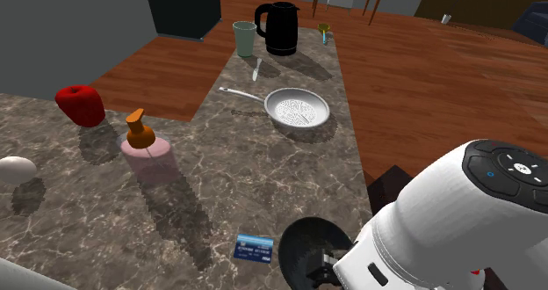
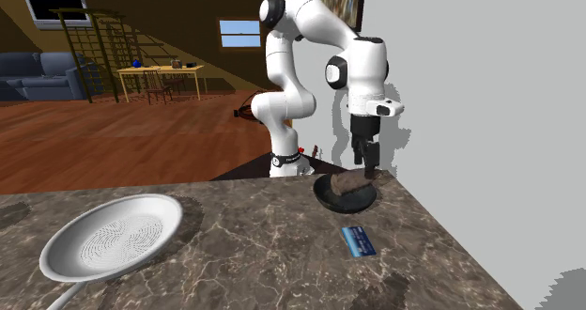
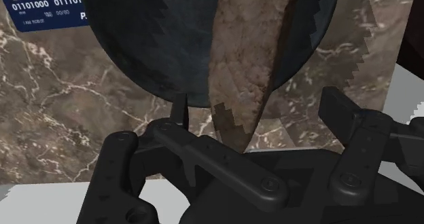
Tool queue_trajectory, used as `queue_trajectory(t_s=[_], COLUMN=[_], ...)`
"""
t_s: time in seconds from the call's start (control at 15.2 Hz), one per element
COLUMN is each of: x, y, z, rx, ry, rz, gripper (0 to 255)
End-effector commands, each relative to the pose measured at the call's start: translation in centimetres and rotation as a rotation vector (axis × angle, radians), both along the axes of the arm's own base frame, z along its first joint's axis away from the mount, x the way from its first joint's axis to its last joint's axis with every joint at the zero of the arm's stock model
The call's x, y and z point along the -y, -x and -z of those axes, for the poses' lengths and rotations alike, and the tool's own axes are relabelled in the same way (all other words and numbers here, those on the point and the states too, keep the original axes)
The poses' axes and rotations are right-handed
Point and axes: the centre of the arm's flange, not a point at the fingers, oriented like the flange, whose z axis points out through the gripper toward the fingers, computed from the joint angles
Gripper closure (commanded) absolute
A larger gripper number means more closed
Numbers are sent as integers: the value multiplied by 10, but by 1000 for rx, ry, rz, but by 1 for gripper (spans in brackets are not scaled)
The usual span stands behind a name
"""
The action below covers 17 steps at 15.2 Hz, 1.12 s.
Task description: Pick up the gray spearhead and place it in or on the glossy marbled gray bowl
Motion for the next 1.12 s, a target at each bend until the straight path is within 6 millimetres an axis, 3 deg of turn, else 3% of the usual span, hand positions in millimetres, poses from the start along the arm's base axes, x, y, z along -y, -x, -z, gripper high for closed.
queue_trajectory(t_s=[0.0,0.13,0.66,0.73,1.06], x=[0,-1,-1,-1,-1], y=[0,0,0,0,0], z=[12,20,20,20,20], rx=[1,1,1,1,1], ry=[0,0,0,0,0], rz=[-9,-9,-9,-9,-9], gripper=[0,0,0,255,255])
